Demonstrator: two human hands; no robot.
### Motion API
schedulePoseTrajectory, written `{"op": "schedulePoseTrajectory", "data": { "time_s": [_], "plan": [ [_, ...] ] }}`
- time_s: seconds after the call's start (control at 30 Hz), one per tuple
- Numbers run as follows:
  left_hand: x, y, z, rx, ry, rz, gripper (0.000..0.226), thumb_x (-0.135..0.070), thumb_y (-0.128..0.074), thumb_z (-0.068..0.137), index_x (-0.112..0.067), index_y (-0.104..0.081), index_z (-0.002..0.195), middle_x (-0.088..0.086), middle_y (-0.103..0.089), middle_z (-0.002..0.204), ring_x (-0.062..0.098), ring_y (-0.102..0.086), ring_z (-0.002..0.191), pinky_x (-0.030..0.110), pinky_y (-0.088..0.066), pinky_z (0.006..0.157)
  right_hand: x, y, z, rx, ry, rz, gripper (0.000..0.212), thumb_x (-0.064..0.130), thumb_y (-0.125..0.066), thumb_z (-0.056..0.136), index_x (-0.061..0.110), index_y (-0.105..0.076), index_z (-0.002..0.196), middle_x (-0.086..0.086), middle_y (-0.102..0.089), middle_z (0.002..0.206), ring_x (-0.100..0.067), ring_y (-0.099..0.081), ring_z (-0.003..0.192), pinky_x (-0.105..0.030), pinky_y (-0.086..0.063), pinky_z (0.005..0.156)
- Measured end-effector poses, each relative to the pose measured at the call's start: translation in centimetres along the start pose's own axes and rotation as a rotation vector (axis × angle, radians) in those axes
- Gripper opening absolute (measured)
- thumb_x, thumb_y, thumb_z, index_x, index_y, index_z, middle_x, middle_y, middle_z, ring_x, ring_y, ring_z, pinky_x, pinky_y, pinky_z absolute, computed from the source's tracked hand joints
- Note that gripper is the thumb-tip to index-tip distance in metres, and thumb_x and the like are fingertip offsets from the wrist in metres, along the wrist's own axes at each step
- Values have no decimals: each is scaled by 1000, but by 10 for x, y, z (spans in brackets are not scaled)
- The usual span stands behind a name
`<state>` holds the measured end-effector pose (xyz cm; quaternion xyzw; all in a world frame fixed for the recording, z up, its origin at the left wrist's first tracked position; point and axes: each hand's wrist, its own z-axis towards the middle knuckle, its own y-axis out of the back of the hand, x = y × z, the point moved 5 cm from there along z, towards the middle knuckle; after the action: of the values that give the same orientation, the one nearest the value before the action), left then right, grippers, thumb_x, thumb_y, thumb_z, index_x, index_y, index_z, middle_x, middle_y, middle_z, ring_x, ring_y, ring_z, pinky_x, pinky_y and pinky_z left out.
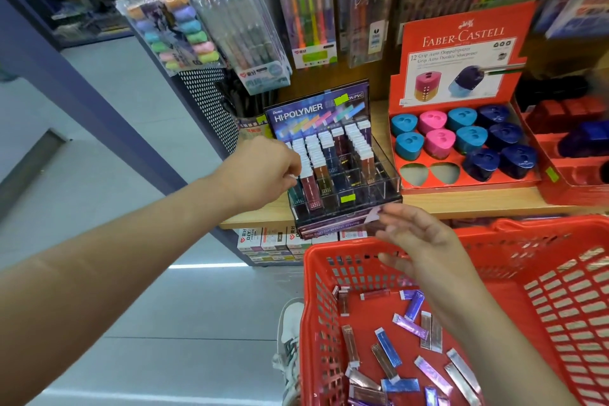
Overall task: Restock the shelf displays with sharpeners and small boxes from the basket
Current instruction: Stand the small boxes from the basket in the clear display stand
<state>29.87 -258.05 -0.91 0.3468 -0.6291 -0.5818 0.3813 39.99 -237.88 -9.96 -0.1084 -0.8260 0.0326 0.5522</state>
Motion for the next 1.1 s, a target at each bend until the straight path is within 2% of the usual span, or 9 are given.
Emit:
{"op": "schedulePoseTrajectory", "data": {
  "time_s": [0.27, 0.47, 0.67, 0.73, 0.8, 0.9, 0.97, 1.03, 1.1],
  "plan": [
    [-11, 1, -1, 74, 10, 170, 23, -31, -59, 92, -16, -56, 109, 3, -62, 105, 26, -59, 98, 37, -50, 78, 4, 17, -4, -20, -33, -37, 23, -3, -52, 95, 10, -66, 107, -7, -70, 97, -15, -65, 74, -24, -55, 62],
    [-63, 55, -1, -68, -78, 80, 10, -28, -54, 89, -22, -62, 91, 0, -68, 84, 28, -62, 82, 36, -50, 72, 16, 63, -6, 113, 35, -589, 19, -3, -57, 91, 14, -64, 88, -6, -62, 66, -10, -56, 53, -21, -44, 52],
    [-168, -42, -18, 374, -257, 28, 20, -32, -53, 87, -17, -66, 89, 7, -69, 91, 31, -64, 90, 33, -49, 71, -16, 134, -15, 192, -96, -1133, 12, 4, -60, 86, 14, -65, 82, -1, -58, 53, 3, -47, 33, -8, -33, 38],
    [-192, -98, -39, 573, -280, 50, 23, -33, -57, 86, -14, -67, 95, 10, -69, 98, 32, -65, 96, 34, -52, 74, -42, 158, -24, 223, -213, -1245, 9, 5, -59, 87, 7, -68, 87, -1, -57, 55, 0, -54, 41, -9, -34, 36],
    [-212, -153, -65, 700, -319, 89, 27, -32, -61, 86, -14, -66, 105, 10, -69, 104, 31, -65, 101, 34, -52, 75, -73, 181, -33, 251, -357, -1291, 17, 7, -58, 88, 1, -70, 98, -9, -63, 62, -18, -62, 57, -15, -40, 38],
    [-238, -220, -102, 751, -375, 96, 37, -21, -57, 88, -19, -57, 125, 7, -61, 121, 28, -59, 112, 36, -50, 80, -118, 198, -46, 342, -506, -1400, 27, 17, -60, 91, 4, -67, 113, -17, -71, 99, -26, -66, 79, -23, -50, 57],
    [-246, -253, -118, 755, -388, 135, 52, -17, -53, 91, -23, -39, 140, 7, -43, 139, 30, -43, 127, 52, -43, 94, -145, 201, -49, 429, -531, -1513, 35, 24, -62, 90, 7, -64, 121, -14, -65, 122, -27, -63, 106, -27, -50, 80],
    [-251, -273, -129, 757, -389, 170, 68, -23, -56, 91, -28, -20, 149, 9, -21, 152, 34, -25, 137, 76, -23, 99, -167, 201, -49, 509, -563, -1506, 41, 26, -66, 88, 8, -61, 124, -13, -63, 127, -27, -60, 112, -26, -47, 83],
    [-257, -281, -133, 760, -382, 169, 75, -27, -56, 92, -29, -11, 151, 13, -9, 154, 36, -13, 140, 83, -12, 95, -180, 198, -45, 541, -546, -1484, 49, 23, -69, 85, 10, -53, 130, -13, -59, 131, -27, -58, 116, -24, -44, 83]
  ]
}}
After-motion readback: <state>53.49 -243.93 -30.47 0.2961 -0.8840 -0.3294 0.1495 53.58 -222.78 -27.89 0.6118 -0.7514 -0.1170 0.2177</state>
